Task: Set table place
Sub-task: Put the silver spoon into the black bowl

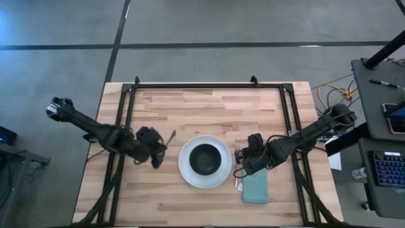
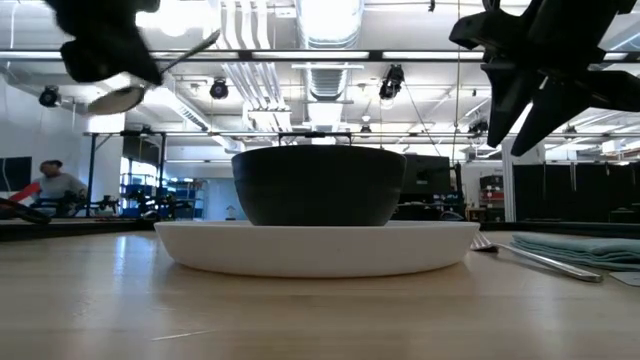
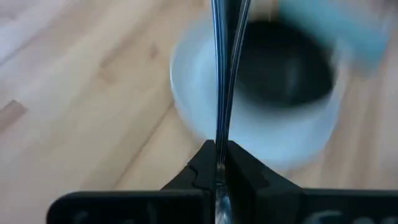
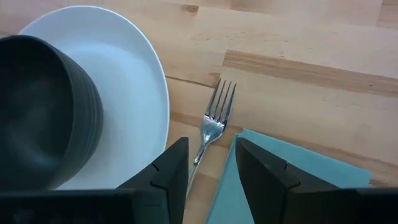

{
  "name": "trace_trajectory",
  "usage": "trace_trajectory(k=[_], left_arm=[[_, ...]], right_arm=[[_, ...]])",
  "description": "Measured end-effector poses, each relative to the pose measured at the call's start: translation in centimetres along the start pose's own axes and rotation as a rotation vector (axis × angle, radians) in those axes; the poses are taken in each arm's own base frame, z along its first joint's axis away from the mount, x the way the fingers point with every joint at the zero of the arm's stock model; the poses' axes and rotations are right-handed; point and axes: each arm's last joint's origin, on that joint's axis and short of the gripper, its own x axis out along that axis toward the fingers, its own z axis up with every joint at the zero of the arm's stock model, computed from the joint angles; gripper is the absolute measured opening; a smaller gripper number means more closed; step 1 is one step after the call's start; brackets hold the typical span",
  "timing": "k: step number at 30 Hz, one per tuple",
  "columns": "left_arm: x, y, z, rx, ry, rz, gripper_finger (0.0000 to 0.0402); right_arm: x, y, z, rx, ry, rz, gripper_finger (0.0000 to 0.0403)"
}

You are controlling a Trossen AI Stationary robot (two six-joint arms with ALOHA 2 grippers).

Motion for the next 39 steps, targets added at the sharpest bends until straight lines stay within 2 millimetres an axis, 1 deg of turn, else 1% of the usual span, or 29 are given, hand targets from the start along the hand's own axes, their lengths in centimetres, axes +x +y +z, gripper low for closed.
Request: trace_trajectory(k=[2, 4, 8, 11, 13, 16, 20, 26, 29, 33, 39], left_arm=[[-0.2, 0.1, 0.7, -0.146, -0.087, -0.021, 0.0001], [0.3, 0.0, 1.1, -0.251, -0.131, -0.049, 0.0000], [1.7, -1.6, 2.5, -0.354, -0.221, -0.157, 0.0000], [3.0, -2.9, 3.3, -0.361, -0.260, -0.245, 0.0000], [4.0, -3.5, 3.5, -0.372, -0.264, -0.262, 0.0000], [5.7, -4.0, 3.4, -0.375, -0.254, -0.240, 0.0000], [8.0, -4.3, 2.7, -0.390, -0.251, -0.171, 0.0000], [10.6, -5.2, 2.5, -0.455, -0.287, -0.154, 0.0000], [11.6, -5.3, 2.5, -0.494, -0.298, -0.123, 0.0000], [12.6, -5.9, 2.7, -0.495, -0.289, -0.111, 0.0001], [13.5, -7.0, 3.2, -0.495, -0.277, -0.128, 0.0036]], right_arm=[[0.0, 0.1, 0.0, 0.011, 0.002, 0.010, 0.0124], [0.0, 0.3, -0.1, 0.026, 0.005, 0.028, 0.0122], [0.0, 1.0, -0.1, 0.054, 0.006, 0.098, 0.0122], [-0.4, 1.8, 0.0, 0.073, -0.012, 0.181, 0.0121], [-0.9, 2.2, 0.3, 0.099, -0.041, 0.247, 0.0118], [-1.7, 2.5, 0.9, 0.134, -0.096, 0.321, 0.0112], [-2.8, 2.4, 1.6, 0.149, -0.140, 0.364, 0.0104], [-3.1, 2.3, 1.9, 0.155, -0.155, 0.376, 0.0096], [-2.8, 2.4, 1.8, 0.171, -0.151, 0.369, 0.0095], [-2.5, 2.4, 1.5, 0.175, -0.141, 0.358, 0.0095], [-2.4, 2.5, 1.4, 0.157, -0.127, 0.352, 0.0095]])
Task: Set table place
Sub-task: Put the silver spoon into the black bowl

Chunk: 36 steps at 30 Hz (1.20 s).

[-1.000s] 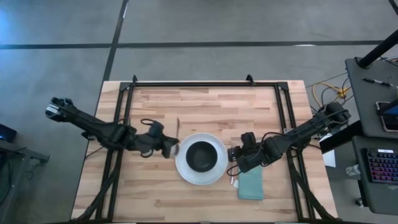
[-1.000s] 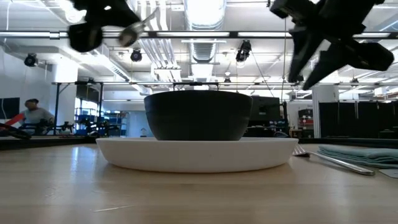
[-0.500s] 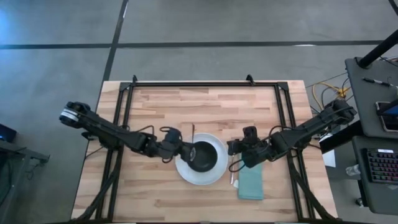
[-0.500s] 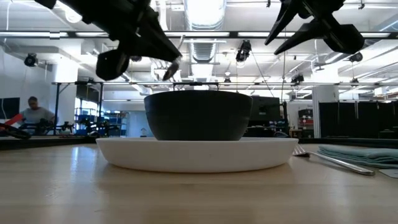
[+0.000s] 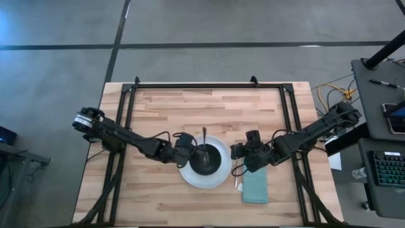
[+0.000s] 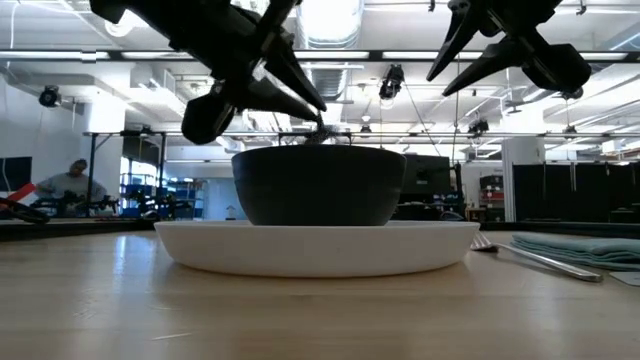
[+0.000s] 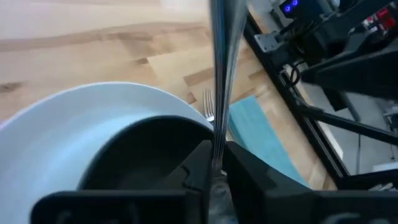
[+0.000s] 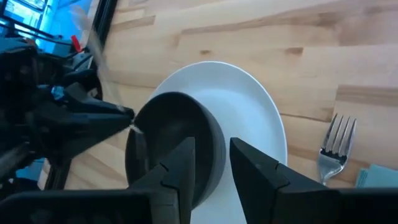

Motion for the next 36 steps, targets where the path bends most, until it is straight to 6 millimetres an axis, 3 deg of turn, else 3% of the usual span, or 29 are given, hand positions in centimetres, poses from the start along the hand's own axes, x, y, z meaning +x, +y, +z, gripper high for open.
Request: trace_trajectory(k=[8, 17, 25, 36], left_arm=[[0.7, 0.2, -0.8, 0.016, 0.061, 0.005, 0.0074], [-0.3, -0.3, 0.1, 0.081, 0.039, -0.025, 0.0080], [1.1, 1.0, -1.9, 0.123, 0.134, 0.014, 0.0079], [2.0, 1.4, -3.1, 0.166, 0.235, 0.002, 0.0079]], right_arm=[[0.0, -0.1, 0.0, -0.012, -0.001, -0.011, 0.0095], [0.0, -0.3, 0.0, -0.023, -0.001, -0.026, 0.0095], [0.1, -0.3, 0.0, -0.026, -0.001, -0.031, 0.0095], [0.1, -0.4, 0.0, -0.001, 0.011, -0.035, 0.0096]])
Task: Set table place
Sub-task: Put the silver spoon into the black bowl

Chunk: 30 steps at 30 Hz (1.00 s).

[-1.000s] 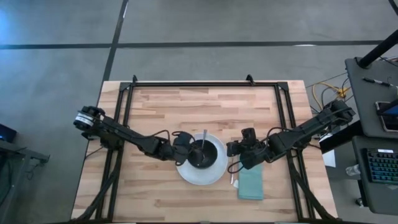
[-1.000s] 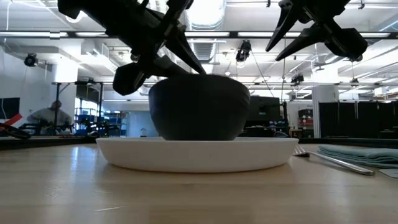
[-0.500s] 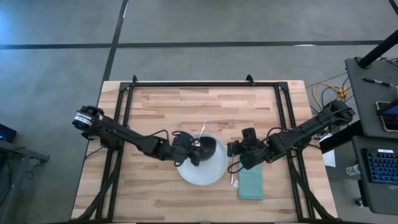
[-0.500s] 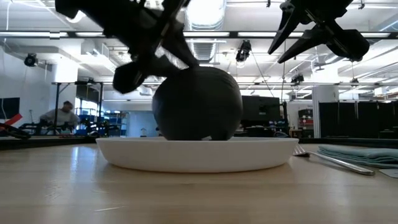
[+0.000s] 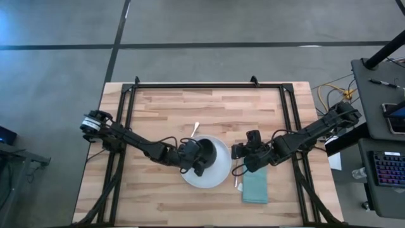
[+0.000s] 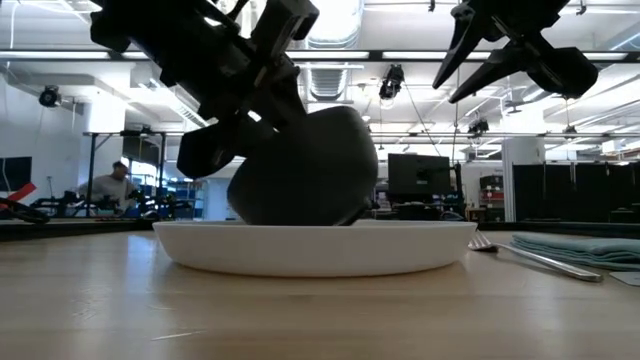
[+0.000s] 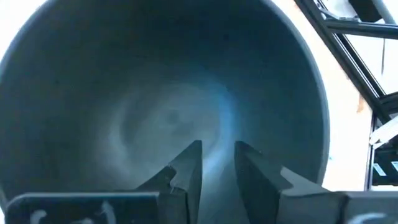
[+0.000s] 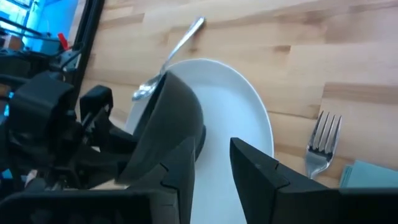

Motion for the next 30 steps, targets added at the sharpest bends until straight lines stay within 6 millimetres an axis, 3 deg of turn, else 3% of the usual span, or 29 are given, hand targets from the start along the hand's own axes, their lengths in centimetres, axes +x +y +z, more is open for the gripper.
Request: trace_trajectory(k=[7, 15, 20, 24, 28, 30], left_arm=[[-0.5, -0.6, 0.6, 0.016, -0.028, -0.040, 0.0079], [-1.9, -1.2, 1.6, 0.050, -0.088, -0.038, 0.0079], [-2.8, -0.2, 1.6, 0.088, -0.093, 0.085, 0.0079], [-4.7, 0.8, 2.2, 0.144, -0.124, 0.230, 0.0079], [-6.9, 1.9, 4.4, 0.163, -0.121, 0.289, 0.0079], [-7.0, 2.7, 5.8, 0.160, -0.062, 0.275, 0.0079]], right_arm=[[0.2, 0.9, -0.3, -0.011, 0.096, 0.066, 0.0096], [1.9, 1.8, 1.2, -0.029, 0.084, 0.104, 0.0096], [2.4, 1.4, 1.6, -0.075, 0.113, 0.051, 0.0096], [2.5, 0.7, 1.7, -0.106, 0.110, -0.008, 0.0096], [2.5, 0.5, 1.8, -0.115, 0.107, -0.028, 0.0096], [2.5, 0.5, 1.9, -0.116, 0.103, -0.033, 0.0096]])
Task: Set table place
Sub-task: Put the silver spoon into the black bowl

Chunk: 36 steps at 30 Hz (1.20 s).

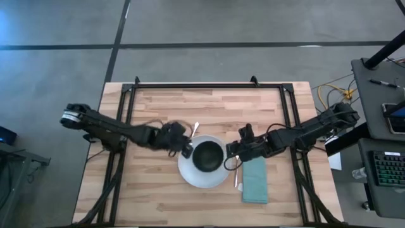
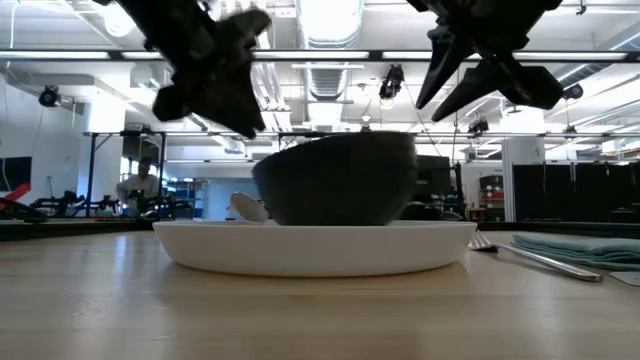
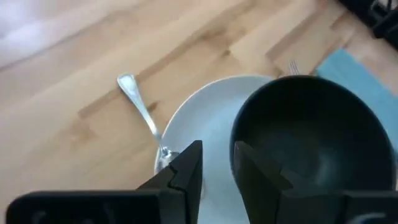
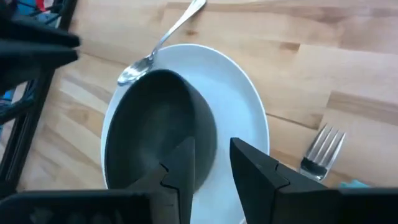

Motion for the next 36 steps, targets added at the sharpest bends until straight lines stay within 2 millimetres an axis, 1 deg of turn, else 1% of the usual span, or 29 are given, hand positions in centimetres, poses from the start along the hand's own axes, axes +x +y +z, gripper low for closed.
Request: trace_trajectory(k=[3, 6, 9, 11, 15, 20, 29, 36], left_arm=[[1.2, 1.9, 1.7, -0.051, 0.065, 0.006, 0.0081], [2.8, 3.6, 3.2, -0.119, 0.102, 0.034, 0.0090], [4.4, 4.9, 3.7, -0.166, 0.176, 0.038, 0.0109], [5.4, 5.5, 3.7, -0.184, 0.233, 0.035, 0.0123], [7.1, 5.8, 2.9, -0.198, 0.318, 0.038, 0.0150], [8.0, 5.6, 2.7, -0.196, 0.338, 0.046, 0.0171], [8.8, 5.3, 3.1, -0.177, 0.292, -0.003, 0.0176], [9.6, 6.3, 3.1, -0.195, 0.311, 0.039, 0.0176]], right_arm=[[0.2, 0.0, 0.3, -0.003, -0.008, -0.005, 0.0096], [0.2, -0.1, 0.5, -0.003, -0.012, -0.008, 0.0096], [0.2, -0.1, 0.6, -0.007, -0.013, -0.007, 0.0096], [0.2, -0.1, 0.6, -0.012, -0.013, -0.007, 0.0096], [0.2, -0.1, 0.7, -0.013, -0.018, -0.009, 0.0096], [0.2, -0.1, 0.7, -0.021, -0.019, -0.012, 0.0096], [0.2, -0.2, 0.7, -0.026, -0.019, -0.017, 0.0096], [0.2, -0.2, 0.7, -0.024, -0.019, -0.018, 0.0096]])
